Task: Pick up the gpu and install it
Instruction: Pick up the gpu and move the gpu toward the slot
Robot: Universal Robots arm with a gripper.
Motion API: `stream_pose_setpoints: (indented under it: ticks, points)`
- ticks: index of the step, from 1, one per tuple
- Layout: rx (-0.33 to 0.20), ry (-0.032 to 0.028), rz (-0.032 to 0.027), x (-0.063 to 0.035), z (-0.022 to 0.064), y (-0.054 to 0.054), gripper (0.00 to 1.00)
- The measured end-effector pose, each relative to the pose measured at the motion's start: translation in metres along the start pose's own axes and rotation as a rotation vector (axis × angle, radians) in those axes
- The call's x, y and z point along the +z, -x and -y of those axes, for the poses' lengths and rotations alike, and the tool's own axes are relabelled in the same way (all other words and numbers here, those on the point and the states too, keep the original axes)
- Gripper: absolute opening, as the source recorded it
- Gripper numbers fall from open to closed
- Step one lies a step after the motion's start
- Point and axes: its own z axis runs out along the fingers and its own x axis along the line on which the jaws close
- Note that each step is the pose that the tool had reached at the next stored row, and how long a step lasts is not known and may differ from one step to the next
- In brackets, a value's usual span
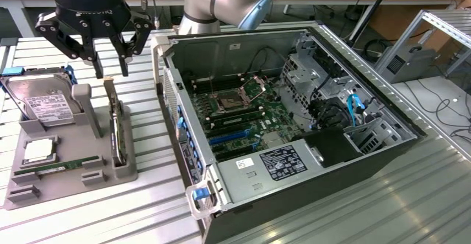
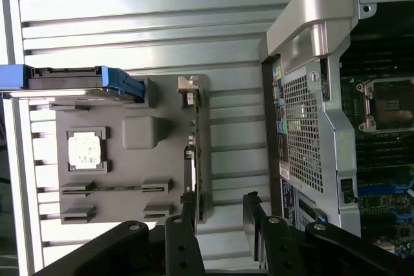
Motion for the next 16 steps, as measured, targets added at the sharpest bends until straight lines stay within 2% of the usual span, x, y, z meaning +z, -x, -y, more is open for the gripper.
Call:
stream_pose_setpoints:
  ticks: [16]
  points:
    - [0.000,0.0000,0.0000,0.0013,0.0005,-0.0061,0.42]
